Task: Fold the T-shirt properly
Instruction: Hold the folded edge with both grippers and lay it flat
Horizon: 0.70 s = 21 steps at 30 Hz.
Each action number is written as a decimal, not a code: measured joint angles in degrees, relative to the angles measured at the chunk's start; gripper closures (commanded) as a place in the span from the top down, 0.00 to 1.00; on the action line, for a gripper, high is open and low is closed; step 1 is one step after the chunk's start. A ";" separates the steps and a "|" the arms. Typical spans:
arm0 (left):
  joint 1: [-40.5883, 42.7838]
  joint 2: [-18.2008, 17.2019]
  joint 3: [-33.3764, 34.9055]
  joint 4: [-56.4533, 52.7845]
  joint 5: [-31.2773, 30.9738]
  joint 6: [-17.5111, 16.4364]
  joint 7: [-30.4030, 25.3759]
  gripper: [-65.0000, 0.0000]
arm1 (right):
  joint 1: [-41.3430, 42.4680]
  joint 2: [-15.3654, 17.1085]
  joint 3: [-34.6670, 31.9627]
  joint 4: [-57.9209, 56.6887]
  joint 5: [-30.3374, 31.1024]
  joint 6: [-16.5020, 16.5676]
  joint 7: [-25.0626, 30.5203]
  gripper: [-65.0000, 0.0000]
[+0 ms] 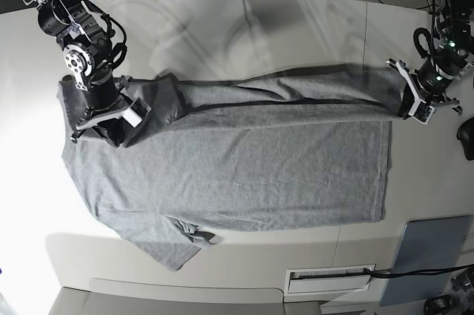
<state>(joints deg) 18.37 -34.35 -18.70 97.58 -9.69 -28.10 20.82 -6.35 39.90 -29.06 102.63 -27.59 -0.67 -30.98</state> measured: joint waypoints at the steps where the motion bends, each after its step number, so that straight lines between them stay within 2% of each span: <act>1: 0.02 0.00 0.00 0.00 0.00 0.00 0.02 0.00 | 0.00 -0.15 0.00 0.00 0.02 0.00 -0.11 0.00; 7: 0.00 0.00 0.00 0.00 0.00 -0.87 0.02 0.02 | 0.00 -0.24 0.00 0.00 0.04 0.11 -0.28 0.00; 9: 0.00 0.02 0.00 0.00 -0.04 -0.87 0.00 0.22 | -0.02 -0.24 0.00 0.00 0.04 0.72 -0.33 0.03; 11: 0.00 0.00 -0.02 0.00 -0.07 -0.85 0.15 0.38 | 0.00 -0.24 0.00 0.00 -0.02 0.68 -0.33 0.23; 13: 0.00 0.00 -0.02 0.00 -0.02 -0.76 0.15 0.45 | 0.00 -0.24 0.00 0.00 0.00 0.66 -0.33 0.41; 14: 0.00 0.00 -0.02 0.00 -0.04 -0.76 0.15 0.45 | 0.00 -0.24 0.00 0.00 0.04 0.68 -0.33 0.45; 16: 0.00 0.00 -0.02 0.00 -0.02 -0.76 0.15 0.45 | 0.00 -0.24 0.00 0.00 0.04 0.42 -0.33 0.45; 21: 0.00 0.00 -0.02 0.00 -0.02 -0.74 0.20 0.45 | 0.00 -0.24 0.00 0.00 0.04 -3.89 -1.42 0.45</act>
<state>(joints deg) 18.37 -34.35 -18.72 97.58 -9.72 -28.84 21.02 -6.35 39.66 -29.06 102.63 -27.55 -4.56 -32.40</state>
